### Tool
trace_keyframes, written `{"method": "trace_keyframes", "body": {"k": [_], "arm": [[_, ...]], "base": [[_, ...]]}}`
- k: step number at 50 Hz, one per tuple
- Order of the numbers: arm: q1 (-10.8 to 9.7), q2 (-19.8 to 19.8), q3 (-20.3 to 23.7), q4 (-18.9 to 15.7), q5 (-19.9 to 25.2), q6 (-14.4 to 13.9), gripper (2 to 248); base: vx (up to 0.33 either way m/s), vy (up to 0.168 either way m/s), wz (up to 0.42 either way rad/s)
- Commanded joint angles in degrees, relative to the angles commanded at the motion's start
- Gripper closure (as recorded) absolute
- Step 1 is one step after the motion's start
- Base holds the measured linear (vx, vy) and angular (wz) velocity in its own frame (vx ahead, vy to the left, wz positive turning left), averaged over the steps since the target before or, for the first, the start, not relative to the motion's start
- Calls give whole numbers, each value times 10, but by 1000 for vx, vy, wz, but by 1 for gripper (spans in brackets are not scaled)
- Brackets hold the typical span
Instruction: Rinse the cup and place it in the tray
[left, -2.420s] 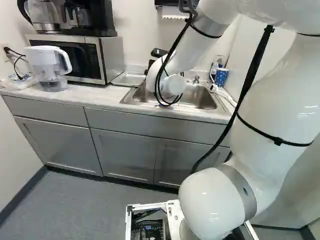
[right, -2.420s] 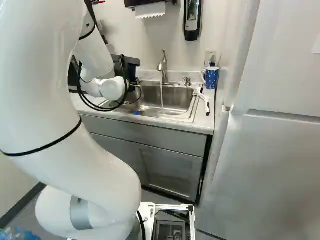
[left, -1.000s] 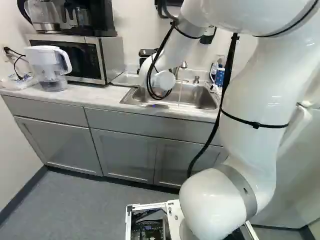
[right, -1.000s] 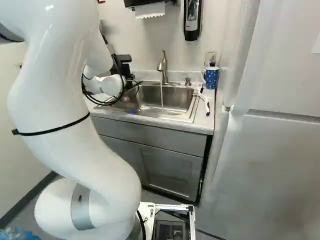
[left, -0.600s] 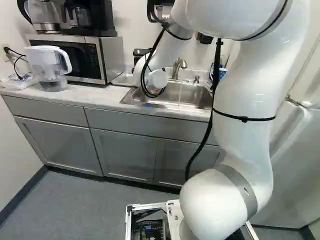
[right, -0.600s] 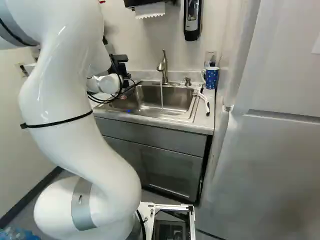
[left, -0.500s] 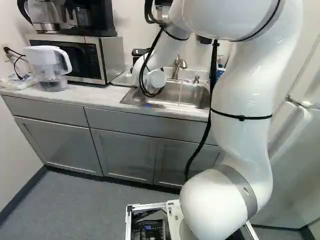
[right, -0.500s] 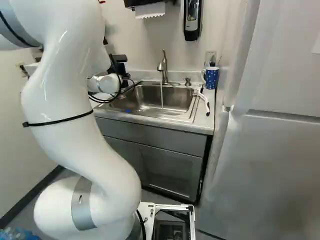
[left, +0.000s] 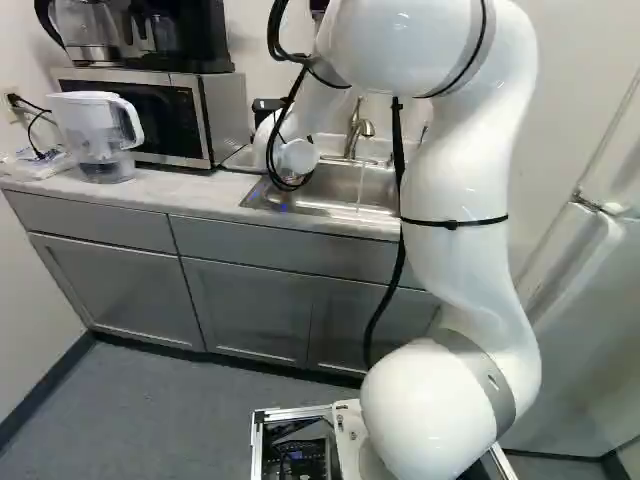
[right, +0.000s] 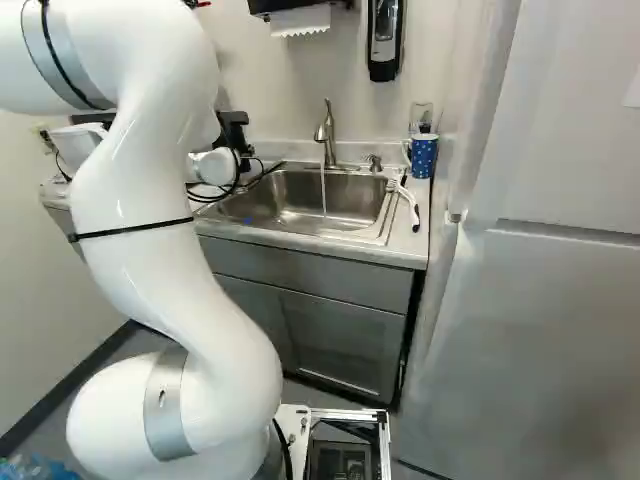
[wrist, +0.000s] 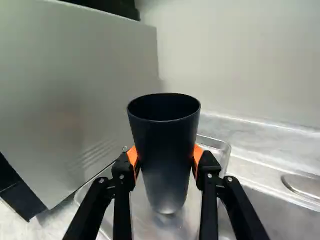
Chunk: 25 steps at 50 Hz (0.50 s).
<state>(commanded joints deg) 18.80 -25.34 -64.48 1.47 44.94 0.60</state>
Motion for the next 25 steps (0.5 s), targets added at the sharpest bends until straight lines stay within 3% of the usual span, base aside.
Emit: {"method": "trace_keyframes", "body": {"k": [25], "arm": [[0, -9, 1, 0, 0, 0, 127]], "base": [[0, 0, 0]]}}
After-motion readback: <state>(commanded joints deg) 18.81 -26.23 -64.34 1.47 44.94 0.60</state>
